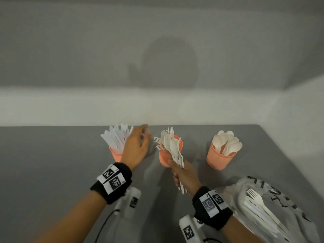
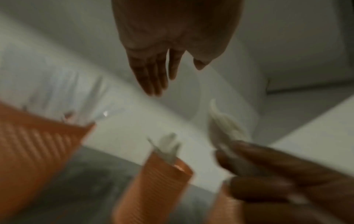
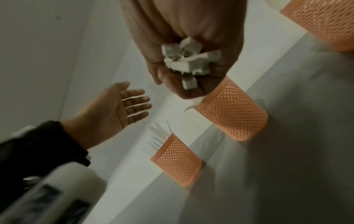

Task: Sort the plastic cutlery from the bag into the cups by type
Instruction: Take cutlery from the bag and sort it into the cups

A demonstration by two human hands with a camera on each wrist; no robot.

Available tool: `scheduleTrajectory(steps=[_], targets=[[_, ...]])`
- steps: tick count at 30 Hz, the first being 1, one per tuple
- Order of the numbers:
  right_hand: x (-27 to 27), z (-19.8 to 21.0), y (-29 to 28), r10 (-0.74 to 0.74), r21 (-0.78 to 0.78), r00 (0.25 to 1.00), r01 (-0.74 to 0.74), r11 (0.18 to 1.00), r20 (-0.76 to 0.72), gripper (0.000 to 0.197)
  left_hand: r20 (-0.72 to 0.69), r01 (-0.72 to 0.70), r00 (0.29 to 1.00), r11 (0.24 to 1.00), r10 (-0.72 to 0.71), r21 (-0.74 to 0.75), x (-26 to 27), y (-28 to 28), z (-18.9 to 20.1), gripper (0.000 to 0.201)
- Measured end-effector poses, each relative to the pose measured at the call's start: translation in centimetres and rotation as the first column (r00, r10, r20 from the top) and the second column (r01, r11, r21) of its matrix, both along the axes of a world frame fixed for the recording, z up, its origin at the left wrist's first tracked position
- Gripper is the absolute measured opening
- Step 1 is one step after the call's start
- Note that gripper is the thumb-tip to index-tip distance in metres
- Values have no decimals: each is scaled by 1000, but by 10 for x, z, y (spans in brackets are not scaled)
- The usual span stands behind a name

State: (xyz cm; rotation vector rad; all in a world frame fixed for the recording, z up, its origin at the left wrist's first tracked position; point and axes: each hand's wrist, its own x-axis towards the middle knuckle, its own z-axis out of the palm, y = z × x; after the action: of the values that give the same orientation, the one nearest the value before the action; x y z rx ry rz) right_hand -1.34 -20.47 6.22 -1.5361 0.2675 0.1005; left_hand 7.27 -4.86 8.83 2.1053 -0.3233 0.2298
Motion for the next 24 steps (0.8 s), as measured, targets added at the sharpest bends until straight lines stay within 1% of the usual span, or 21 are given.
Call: scheduleTrajectory(steps=[1, 2, 3, 4, 6, 9, 11, 14, 19, 22, 24], targets=[[-1, 0, 1, 3, 10, 1000, -3, 1000, 4, 11, -142, 36, 989, 995, -49, -92, -11, -10, 2, 31], [-2, 0, 2, 12, 19, 1000, -12, 1000, 9, 11, -266, 58, 959, 985, -101, -165, -20, -19, 1, 27], [-3, 0, 3, 24, 25, 1000, -25, 999, 18, 12, -358, 66, 922, 971, -148, -231, -28, -28, -1, 27], [-5, 0, 4, 34, 24, 999, -34, 999, 26, 14, -409, 70, 894, 959, -183, -276, -35, -36, -3, 29], [-7, -1, 4, 48, 17, 998, -49, 999, 37, 18, -415, 64, 891, 954, -187, -293, -43, -47, -10, 29], [-13, -4, -1, 42, 40, 999, -43, 998, 20, 19, -405, -16, 906, 946, -124, -325, -46, -57, -14, 22], [-17, -5, -4, 36, 58, 999, -36, 998, -2, 19, -403, -45, 910, 939, -102, -341, -46, -61, -15, 19], [-21, -7, -7, 13, 96, 1000, -11, 995, -11, 22, -389, -87, 918, 923, -72, -376, -49, -65, -15, 21], [-25, -6, -9, -41, 102, 999, 41, 994, 5, 23, -464, -193, 880, 814, -104, -548, -52, -70, -16, 28], [-26, -3, -10, -54, 63, 997, 51, 997, 46, 24, -462, -232, 878, 734, -125, -638, -55, -74, -10, 22], [-27, -2, -12, -70, 44, 996, 67, 997, 58, 19, -440, -247, 888, 668, -135, -702, -55, -77, -5, 18]])
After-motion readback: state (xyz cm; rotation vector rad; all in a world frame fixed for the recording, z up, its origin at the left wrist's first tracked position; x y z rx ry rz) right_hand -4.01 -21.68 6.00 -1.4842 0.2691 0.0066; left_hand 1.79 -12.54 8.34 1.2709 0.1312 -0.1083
